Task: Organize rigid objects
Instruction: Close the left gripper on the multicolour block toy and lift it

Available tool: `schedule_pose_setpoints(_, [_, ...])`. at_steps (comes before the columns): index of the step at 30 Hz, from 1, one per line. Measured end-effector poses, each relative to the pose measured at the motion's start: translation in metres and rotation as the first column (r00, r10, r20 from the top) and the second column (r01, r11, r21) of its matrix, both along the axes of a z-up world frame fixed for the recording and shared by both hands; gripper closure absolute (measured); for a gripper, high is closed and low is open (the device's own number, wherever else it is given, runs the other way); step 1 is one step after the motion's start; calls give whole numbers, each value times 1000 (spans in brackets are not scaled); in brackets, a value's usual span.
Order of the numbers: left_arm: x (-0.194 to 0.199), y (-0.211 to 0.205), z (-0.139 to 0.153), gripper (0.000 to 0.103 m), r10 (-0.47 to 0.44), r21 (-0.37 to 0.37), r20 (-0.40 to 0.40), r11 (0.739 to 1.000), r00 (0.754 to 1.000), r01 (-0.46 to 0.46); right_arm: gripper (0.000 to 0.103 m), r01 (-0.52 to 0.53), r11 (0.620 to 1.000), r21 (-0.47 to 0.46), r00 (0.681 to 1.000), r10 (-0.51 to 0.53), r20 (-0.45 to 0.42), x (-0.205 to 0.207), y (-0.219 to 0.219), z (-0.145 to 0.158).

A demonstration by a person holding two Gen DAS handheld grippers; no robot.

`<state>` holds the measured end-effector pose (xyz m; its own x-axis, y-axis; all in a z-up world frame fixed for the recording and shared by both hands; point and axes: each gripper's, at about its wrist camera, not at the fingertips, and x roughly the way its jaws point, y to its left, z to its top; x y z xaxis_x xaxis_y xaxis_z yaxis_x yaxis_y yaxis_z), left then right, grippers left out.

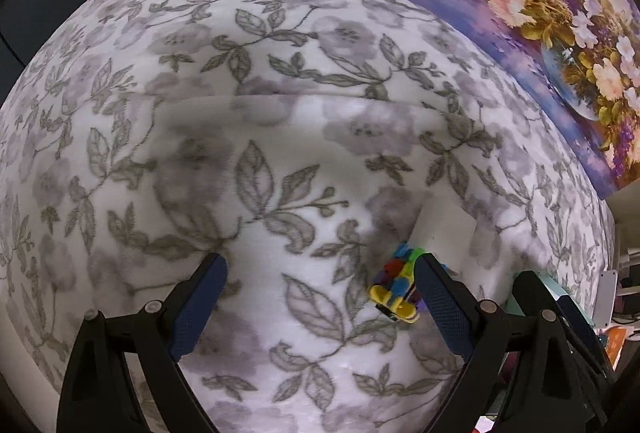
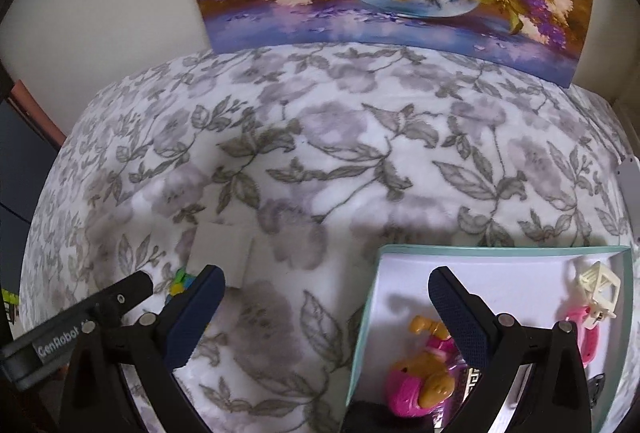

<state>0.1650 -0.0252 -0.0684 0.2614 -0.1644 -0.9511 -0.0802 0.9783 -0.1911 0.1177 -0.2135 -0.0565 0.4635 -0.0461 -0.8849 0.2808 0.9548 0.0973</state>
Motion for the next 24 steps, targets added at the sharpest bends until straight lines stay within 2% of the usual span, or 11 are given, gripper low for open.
schedule_pose_setpoints(5, [1, -4, -1, 8, -15, -58, -5, 998, 1000, 15, 0, 20, 1000, 12, 1000, -20, -1, -2, -10, -1])
schedule_pose_setpoints(12, [1, -9, -4, 9, -42, -97, -18, 994, 999, 40, 0, 47, 999, 13, 999, -47, 0, -6, -19, 3])
schedule_pose_setpoints(18, [-1, -20, -9, 9, -84, -83, -25, 993, 996, 82, 0, 63, 998, 19, 998, -63, -4, -8, -25, 3])
schedule_pose_setpoints(24, [-3, -29, -12, 24, -128, -97, -27, 987, 991, 125, 0, 75, 997, 19, 997, -75, -10, -9, -27, 1])
